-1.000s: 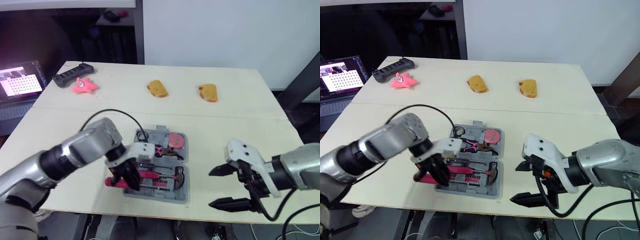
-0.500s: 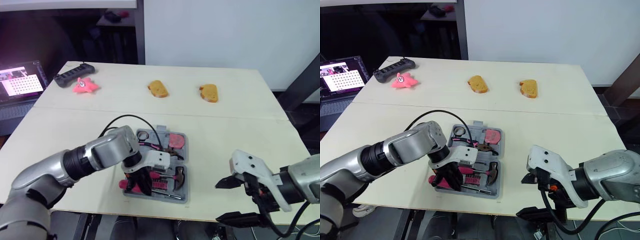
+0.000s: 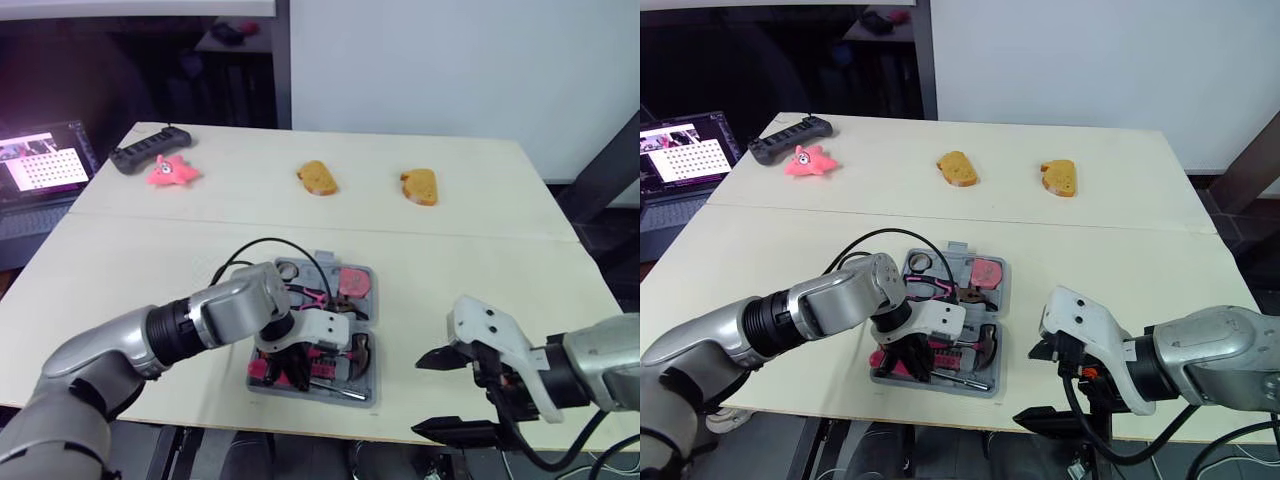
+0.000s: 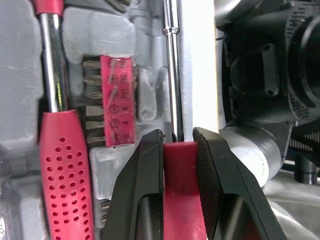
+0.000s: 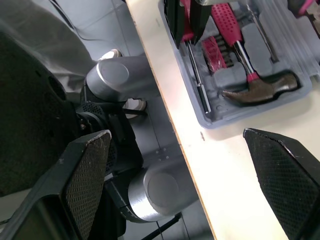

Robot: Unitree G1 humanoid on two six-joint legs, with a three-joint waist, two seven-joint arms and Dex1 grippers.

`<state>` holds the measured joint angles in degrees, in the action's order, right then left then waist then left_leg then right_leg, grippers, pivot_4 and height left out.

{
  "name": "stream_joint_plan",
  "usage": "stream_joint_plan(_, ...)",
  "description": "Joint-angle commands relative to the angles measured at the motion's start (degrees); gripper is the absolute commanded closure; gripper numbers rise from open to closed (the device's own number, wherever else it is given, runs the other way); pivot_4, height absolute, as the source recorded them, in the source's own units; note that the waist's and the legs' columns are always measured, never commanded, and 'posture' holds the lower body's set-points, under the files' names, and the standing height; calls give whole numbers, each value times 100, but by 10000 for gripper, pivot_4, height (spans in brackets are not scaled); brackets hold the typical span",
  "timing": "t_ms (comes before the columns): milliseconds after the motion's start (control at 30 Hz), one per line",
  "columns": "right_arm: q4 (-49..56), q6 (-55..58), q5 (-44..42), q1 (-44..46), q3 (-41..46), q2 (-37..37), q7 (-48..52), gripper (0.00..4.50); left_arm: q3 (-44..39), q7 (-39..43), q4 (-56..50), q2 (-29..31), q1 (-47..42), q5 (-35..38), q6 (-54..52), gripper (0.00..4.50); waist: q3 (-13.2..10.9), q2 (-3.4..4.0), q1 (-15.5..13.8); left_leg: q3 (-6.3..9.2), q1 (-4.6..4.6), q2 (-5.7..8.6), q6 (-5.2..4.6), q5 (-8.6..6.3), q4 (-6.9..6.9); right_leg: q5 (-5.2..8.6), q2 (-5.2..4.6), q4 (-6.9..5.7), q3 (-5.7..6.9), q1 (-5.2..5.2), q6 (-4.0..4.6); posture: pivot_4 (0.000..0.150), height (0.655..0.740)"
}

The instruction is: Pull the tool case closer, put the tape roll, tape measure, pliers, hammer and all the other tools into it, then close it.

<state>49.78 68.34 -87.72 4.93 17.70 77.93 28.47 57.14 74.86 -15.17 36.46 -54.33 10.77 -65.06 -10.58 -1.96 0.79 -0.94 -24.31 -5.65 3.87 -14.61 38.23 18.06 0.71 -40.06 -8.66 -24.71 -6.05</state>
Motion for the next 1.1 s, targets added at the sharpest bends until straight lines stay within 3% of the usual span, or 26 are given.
stream_joint_plan(33,47,-136,-156,-38,39,148,-93,0,-73,-138,-183,-58,-9,84,-210,41367,0,0,-3,0,0,0,0,0,0,0,0,0,0,0,0,1500,7080)
stream_joint_plan(667,-134,-401,-47,383,-536,283,-196,0,62,-403,1,-166,-63,-42,90,41367,0,0,-6,1,1,0,0,0,0,0,0,0,0,0,0,1500,7080)
stream_joint_plan(933,-142,-394,36,379,-512,269,-111,0,-13,-410,-100,-91,-133,31,-145,3870,2,3,-10,1,11,0,0,0,1,0,0,0,0,11,0,1500,7080)
stream_joint_plan(1100,-137,-423,86,351,-493,219,22,0,-401,-134,-138,340,-41,266,64,3870,3,6,14,1,15,0,-2,-1,-1,0,0,0,0,11,0,1500,7080)
